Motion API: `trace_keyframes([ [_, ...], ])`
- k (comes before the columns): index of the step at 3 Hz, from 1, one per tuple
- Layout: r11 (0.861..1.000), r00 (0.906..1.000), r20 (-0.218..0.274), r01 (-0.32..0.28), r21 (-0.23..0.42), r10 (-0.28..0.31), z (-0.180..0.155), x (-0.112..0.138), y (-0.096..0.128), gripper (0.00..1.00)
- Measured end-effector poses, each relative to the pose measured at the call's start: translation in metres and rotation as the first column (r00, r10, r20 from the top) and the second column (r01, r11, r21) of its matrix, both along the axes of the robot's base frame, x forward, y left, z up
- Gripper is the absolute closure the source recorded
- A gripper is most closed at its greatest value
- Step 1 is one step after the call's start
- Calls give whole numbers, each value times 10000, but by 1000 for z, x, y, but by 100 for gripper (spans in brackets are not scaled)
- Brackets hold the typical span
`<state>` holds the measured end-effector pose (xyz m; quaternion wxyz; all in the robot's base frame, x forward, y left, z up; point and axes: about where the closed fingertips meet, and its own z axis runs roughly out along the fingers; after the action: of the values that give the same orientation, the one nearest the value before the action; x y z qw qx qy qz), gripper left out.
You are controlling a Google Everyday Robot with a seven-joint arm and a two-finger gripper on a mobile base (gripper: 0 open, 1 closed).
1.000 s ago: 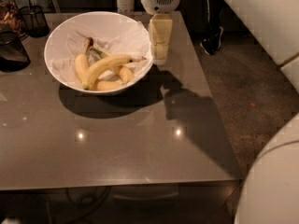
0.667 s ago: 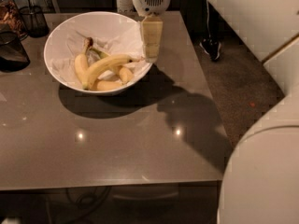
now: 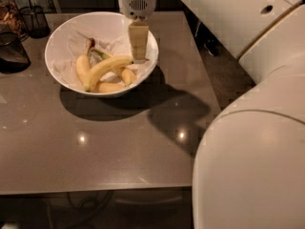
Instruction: Pick banana from white bowl
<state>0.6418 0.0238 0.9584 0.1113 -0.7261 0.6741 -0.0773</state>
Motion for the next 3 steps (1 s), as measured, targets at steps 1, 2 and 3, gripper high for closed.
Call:
trace_keyframes([
  [1,9999,9998,-160,-90,59,91,-7,4,19,25],
  [2,9996,9988,-426,-245,164,252,-18,6,38,27],
  [3,9992,9966,-771,-283,266,303,-31,7,51,29],
])
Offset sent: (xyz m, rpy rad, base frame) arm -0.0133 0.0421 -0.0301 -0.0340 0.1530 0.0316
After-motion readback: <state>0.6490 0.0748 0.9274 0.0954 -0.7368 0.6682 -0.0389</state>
